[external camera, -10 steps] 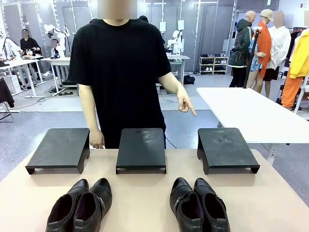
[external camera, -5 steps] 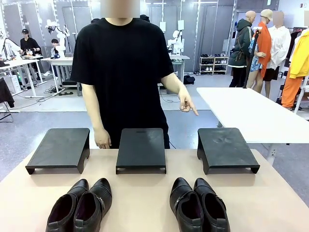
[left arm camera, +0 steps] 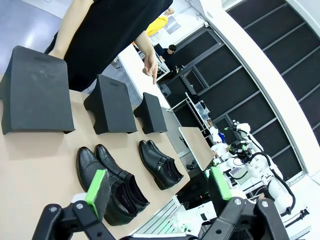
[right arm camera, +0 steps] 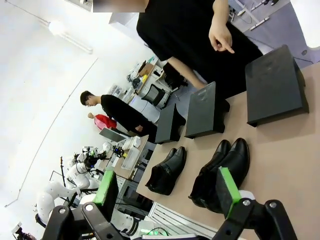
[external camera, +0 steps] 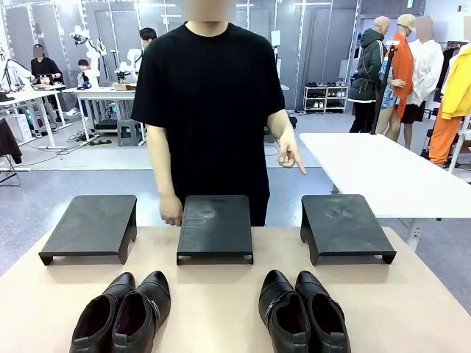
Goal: Place the shoes on the stand as instructed by the person.
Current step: Pick up one pair of Shoes and place it on the Shoes Stand indicated by the person.
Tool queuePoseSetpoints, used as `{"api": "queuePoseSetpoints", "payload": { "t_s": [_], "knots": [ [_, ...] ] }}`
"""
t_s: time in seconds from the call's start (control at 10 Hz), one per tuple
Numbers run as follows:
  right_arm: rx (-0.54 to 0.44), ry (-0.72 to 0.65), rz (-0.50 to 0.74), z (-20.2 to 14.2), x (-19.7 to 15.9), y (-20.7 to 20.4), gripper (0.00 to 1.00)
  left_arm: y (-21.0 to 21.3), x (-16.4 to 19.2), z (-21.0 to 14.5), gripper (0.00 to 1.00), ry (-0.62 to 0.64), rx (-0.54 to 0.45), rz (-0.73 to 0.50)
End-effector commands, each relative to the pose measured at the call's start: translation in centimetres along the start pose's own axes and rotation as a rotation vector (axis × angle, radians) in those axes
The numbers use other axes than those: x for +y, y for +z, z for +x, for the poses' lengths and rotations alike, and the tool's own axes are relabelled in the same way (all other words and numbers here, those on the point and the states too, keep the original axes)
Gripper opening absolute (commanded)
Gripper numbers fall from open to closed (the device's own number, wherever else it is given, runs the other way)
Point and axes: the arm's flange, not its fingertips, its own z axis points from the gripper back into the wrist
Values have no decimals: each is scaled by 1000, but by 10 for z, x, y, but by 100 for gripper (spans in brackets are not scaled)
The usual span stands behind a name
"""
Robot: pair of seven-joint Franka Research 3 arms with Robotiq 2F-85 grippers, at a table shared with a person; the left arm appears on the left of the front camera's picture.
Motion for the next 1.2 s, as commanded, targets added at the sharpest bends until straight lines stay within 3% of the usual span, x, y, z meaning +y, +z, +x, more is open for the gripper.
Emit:
{"api": "queuePoseSetpoints", "payload": {
  "t_s": [0.0,0.4,0.8,1.1],
  "knots": [
    [168,6,-67,10,26,-27,100,2,-1,2,100,-14,5,-10],
    [438,20,-203,10,80,-118,100,2,-1,2,100,-14,5,-10],
    [649,27,-299,-2,95,-216,100,2,-1,2,100,-14,5,-10],
    [775,45,-447,-35,93,-280,100,2,-1,2,100,-14,5,-10]
  ]
}}
